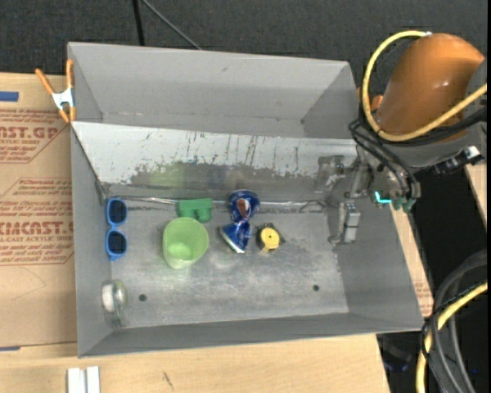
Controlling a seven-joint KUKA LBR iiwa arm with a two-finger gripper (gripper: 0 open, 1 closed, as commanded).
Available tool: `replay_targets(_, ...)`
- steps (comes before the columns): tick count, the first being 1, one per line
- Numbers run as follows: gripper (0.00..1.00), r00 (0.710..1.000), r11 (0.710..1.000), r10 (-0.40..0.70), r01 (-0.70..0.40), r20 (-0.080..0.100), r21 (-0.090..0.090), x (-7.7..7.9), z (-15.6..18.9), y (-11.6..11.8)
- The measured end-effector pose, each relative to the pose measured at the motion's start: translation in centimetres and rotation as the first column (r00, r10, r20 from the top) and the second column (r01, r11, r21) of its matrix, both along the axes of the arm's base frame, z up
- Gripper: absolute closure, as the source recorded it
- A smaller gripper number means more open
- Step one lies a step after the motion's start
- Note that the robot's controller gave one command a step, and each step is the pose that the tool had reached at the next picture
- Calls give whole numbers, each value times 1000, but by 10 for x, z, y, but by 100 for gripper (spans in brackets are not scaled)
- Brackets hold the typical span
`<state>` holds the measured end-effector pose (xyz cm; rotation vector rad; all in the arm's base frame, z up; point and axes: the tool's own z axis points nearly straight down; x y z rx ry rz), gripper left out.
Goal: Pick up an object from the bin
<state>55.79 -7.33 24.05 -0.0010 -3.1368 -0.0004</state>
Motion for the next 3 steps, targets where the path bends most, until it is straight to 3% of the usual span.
replay_targets(1, 0, 994, 994, -110, 110, 0, 2, 24, -83, 29)
replay_targets(2, 0, 998, 998, -60, 60, -1, 2, 18, -150, 81)
replay_targets(3, 0, 997, 997, -82, 82, 3, -2, 8, -172, 23)
